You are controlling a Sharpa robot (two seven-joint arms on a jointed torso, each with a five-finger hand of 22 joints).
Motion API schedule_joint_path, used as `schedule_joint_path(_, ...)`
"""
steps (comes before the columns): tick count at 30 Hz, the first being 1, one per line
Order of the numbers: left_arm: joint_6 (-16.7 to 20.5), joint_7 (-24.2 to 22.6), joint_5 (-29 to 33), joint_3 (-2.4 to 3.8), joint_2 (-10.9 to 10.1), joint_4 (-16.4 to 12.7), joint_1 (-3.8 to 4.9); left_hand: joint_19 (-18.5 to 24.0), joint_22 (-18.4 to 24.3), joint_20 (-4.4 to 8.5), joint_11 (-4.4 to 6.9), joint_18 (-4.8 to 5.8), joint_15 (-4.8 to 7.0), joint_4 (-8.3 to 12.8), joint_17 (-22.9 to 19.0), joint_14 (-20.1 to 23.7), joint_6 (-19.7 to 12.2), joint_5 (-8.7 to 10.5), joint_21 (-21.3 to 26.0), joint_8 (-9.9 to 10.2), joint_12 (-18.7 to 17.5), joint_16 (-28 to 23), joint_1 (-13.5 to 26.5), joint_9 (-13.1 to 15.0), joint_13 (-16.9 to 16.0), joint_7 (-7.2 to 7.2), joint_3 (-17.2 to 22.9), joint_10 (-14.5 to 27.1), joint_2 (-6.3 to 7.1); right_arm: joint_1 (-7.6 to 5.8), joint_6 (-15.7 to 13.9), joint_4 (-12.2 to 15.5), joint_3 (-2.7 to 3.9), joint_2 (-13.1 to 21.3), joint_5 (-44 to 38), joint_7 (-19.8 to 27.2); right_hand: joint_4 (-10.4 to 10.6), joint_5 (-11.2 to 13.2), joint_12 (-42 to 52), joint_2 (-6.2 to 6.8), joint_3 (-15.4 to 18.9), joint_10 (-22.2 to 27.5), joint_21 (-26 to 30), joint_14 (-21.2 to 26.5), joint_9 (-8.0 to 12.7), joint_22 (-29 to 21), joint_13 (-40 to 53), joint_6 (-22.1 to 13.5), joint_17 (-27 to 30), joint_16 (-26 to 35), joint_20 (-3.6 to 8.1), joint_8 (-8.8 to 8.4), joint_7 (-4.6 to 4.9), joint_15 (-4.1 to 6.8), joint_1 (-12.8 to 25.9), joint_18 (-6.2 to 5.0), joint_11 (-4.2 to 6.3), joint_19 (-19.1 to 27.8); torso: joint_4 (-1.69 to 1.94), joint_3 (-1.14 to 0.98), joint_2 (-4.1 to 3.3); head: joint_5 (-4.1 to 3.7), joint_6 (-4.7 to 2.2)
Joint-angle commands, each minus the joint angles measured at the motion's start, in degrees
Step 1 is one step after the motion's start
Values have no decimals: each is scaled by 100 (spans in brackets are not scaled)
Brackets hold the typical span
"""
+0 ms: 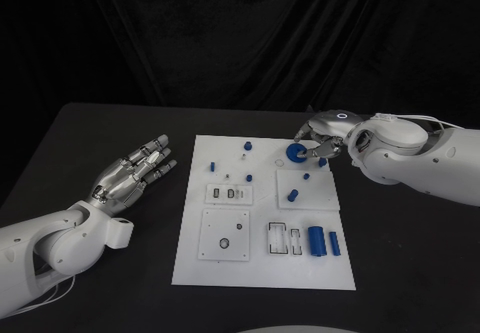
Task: Assemble the parts on the task board
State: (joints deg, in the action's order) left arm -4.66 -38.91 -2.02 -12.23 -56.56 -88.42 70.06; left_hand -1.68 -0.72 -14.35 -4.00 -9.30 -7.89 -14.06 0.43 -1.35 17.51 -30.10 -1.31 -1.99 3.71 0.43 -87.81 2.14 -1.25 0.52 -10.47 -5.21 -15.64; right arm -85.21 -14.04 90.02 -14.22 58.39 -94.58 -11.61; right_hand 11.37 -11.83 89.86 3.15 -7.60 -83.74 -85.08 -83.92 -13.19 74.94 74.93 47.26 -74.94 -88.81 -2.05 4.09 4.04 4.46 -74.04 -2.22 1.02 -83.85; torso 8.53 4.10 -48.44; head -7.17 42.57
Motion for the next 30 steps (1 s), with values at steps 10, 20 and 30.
schedule_joint_path(10,-62,-860,-7,4,-18,-23,-2,-2,-7,-38,-5,-107,-38,16,9,-10,-21,-20,-18,-27,19,23,-42,4,-7,46,43,10,15,187,262,-159,-1,-101,-19,-190,-195,-417,14,-20,-88,-626,159,-488,32,845,1507,-9,-1101,192,-21,-2,41,-29,-233,-7,-34,-79,-3,10,9,22,34)
schedule_joint_path(20,-79,-845,-7,4,-13,-9,-2,-2,-6,-40,-5,-107,-41,19,9,-10,-21,-20,-18,-27,18,23,-41,4,-7,49,45,12,17,247,285,-292,-1,-165,-73,-164,-588,-1451,14,31,-579,-626,333,-435,-31,730,1507,109,-924,376,11,132,0,5,-585,-52,6,21,-4,-4,4,10,-17)
schedule_joint_path(30,-97,-815,-7,4,-16,-8,-3,-4,-7,-46,6,-106,-48,26,9,-10,-16,-22,-20,-28,19,23,-41,5,-7,77,54,12,18,259,161,-267,0,-157,-98,33,-857,-1421,14,-84,-655,-626,441,-405,-820,683,1507,602,-806,524,26,1013,-10,23,-613,-72,21,60,-7,3,6,25,-93)
